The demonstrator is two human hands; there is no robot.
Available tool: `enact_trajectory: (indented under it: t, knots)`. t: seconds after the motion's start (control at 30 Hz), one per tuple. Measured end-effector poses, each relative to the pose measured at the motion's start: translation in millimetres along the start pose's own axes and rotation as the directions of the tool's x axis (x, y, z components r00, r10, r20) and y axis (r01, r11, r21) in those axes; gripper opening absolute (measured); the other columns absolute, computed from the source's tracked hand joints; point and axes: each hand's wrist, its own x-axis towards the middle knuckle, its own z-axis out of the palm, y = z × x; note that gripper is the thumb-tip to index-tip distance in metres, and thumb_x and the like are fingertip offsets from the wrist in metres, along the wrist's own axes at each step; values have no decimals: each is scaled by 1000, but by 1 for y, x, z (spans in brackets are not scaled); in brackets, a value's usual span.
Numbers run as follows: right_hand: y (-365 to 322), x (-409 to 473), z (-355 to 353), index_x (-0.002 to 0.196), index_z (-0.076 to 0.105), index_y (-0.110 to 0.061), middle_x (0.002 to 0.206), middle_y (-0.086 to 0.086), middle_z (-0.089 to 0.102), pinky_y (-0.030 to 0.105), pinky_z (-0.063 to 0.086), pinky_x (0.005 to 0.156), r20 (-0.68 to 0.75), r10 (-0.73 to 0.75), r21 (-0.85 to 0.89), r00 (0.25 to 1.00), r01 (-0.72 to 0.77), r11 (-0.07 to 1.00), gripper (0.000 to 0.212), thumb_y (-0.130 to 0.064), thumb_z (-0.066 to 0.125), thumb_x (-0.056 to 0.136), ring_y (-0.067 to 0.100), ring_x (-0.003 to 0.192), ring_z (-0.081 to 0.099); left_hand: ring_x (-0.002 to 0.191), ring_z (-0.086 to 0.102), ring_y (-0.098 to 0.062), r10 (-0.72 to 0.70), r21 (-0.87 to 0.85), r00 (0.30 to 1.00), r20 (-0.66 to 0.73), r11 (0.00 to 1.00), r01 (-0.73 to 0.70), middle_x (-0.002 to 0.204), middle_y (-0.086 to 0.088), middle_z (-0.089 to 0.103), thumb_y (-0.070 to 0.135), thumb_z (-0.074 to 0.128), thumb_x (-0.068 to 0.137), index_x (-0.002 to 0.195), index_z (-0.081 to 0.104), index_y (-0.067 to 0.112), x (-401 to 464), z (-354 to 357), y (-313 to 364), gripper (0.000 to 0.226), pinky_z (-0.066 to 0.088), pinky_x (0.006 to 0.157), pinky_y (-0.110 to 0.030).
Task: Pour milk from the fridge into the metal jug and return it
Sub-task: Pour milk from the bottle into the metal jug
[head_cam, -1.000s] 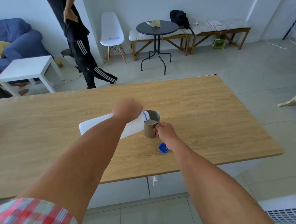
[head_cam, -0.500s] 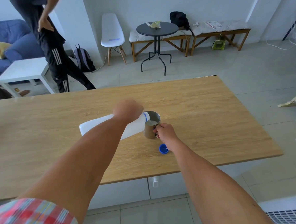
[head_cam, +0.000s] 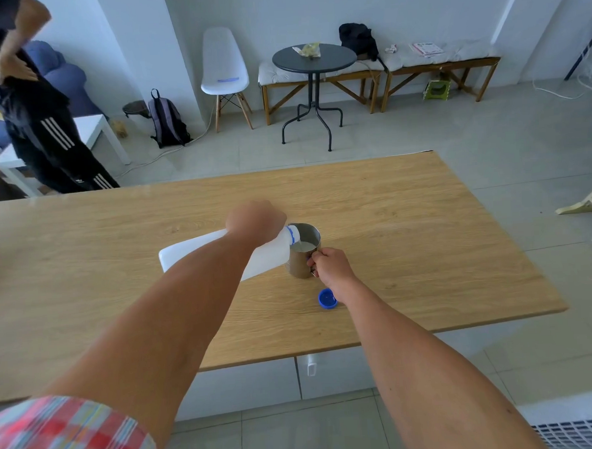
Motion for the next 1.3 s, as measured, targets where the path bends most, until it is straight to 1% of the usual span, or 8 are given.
enact_trajectory:
  t: [0.07, 0.27, 0.5, 0.77, 0.93, 1.1, 1.23, 1.3]
  knots:
    - [0, 0, 0, 79, 69, -9, 95, 10, 69, 37, 46, 78, 3, 2, -5, 1000, -2, 1000, 32, -10, 45, 101, 22, 84, 57, 79, 58, -28, 1, -3, 1000, 0, 1000, -1, 77, -5, 53, 32, 38, 98, 92, 62, 10, 0, 0, 0, 33, 40, 68, -37]
    - [1, 1, 0, 80, 69, -10, 94, 10, 69, 37, 47, 79, 3, 4, -13, 1000, -4, 1000, 32, -11, 46, 101, 21, 84, 58, 63, 48, -20, -18, -13, 1000, 3, 1000, 18, 77, -5, 54, 32, 38, 99, 92, 62, 10, 1, -1, -1, 34, 38, 66, -35]
    - [0, 0, -1, 84, 70, -7, 92, 11, 67, 36, 45, 74, 3, 10, -8, 1000, -10, 1000, 31, -11, 45, 101, 21, 79, 55, 63, 48, -20, -16, -10, 1000, 4, 1000, 17, 77, -5, 54, 32, 38, 99, 90, 61, 10, 0, -1, 0, 33, 38, 65, -35]
    - [0, 0, 0, 84, 71, -8, 91, 10, 68, 37, 45, 76, 0, 13, -11, 1000, -13, 1000, 31, -11, 45, 102, 21, 81, 56, 75, 56, -25, -6, -12, 1000, 3, 1000, 6, 79, -5, 54, 32, 38, 99, 93, 63, 10, 2, -1, 0, 34, 39, 67, -36]
    - [-1, 0, -1, 85, 70, -9, 87, 6, 67, 35, 45, 76, 11, -2, -6, 1000, 2, 1000, 31, -10, 44, 103, 19, 78, 55, 63, 46, -20, -23, -13, 1000, 16, 1000, 23, 77, -5, 53, 31, 39, 98, 93, 62, 11, 2, -2, 0, 31, 38, 67, -35]
    - [0, 0, -1, 78, 68, -14, 87, 5, 66, 34, 45, 76, 10, -12, -5, 1000, 12, 1000, 34, -10, 44, 103, 18, 77, 54, 63, 46, -20, -20, -4, 1000, 14, 1000, 20, 77, -4, 51, 31, 38, 99, 93, 61, 11, 1, -2, 0, 31, 38, 67, -36]
    - [1, 1, -1, 78, 69, -14, 85, 4, 67, 35, 45, 75, 11, -17, -2, 1000, 17, 1000, 34, -10, 45, 103, 18, 76, 55, 76, 55, -26, -14, -4, 1000, 14, 1000, 14, 78, -4, 51, 31, 38, 98, 94, 61, 11, 2, -2, 0, 31, 38, 68, -36]
    - [1, 1, -1, 79, 69, -14, 86, 5, 67, 35, 46, 76, 10, -17, -5, 1000, 17, 1000, 34, -10, 45, 103, 18, 77, 55, 76, 56, -26, -16, -7, 1000, 16, 1000, 16, 79, -5, 53, 30, 38, 97, 94, 62, 11, 2, -1, 0, 31, 39, 67, -36]
